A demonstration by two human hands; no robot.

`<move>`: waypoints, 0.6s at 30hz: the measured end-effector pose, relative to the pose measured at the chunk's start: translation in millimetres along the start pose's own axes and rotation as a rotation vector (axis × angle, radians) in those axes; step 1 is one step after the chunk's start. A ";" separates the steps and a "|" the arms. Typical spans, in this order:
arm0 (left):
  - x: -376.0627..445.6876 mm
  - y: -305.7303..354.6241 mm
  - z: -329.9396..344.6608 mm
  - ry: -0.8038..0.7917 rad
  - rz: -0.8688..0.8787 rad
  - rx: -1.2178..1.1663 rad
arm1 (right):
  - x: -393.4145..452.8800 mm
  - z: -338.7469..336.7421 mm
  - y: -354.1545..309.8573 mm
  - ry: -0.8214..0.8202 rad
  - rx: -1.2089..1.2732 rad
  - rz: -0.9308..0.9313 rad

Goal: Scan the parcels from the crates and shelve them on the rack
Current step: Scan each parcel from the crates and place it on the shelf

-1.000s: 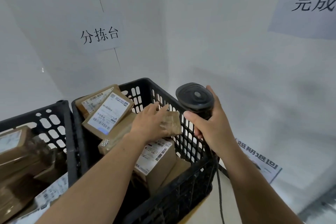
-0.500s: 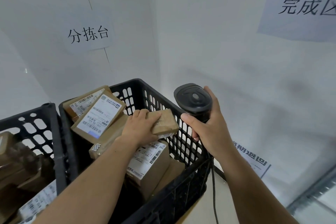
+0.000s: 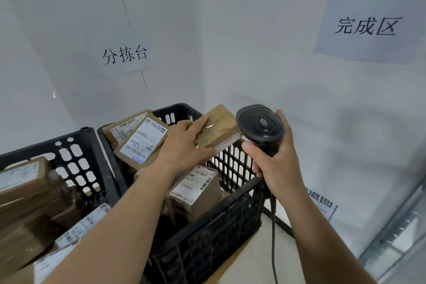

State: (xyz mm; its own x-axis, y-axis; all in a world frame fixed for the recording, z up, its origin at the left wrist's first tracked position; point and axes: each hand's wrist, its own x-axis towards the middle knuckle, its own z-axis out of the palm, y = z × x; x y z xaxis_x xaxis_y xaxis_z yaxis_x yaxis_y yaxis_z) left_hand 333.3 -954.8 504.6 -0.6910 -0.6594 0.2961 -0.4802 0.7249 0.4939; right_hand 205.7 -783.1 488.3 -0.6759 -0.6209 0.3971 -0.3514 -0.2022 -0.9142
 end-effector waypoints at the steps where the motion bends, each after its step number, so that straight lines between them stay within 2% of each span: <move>1: -8.9 4.2 -2.6 0.001 -0.012 -0.091 | -5.3 -3.0 -3.0 -0.003 0.013 0.000; 5: -52.0 32.3 -19.5 -0.040 -0.082 -0.460 | -27.8 -18.4 -17.0 -0.031 0.019 -0.039; 11: -119.5 88.0 -13.6 -0.155 -0.180 -0.672 | -78.2 -59.0 -39.2 -0.056 0.090 -0.042; 18: -191.5 168.4 39.3 -0.364 -0.265 -0.984 | -147.4 -128.2 -57.7 0.065 0.076 -0.025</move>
State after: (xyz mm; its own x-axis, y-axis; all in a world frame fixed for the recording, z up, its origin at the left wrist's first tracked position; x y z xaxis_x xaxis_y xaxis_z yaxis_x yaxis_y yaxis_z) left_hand 363.5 -698.6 499.0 -0.8258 -0.5556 -0.0974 -0.1059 -0.0169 0.9942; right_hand 242.6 -582.9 493.0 -0.7089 -0.5650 0.4222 -0.3200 -0.2758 -0.9064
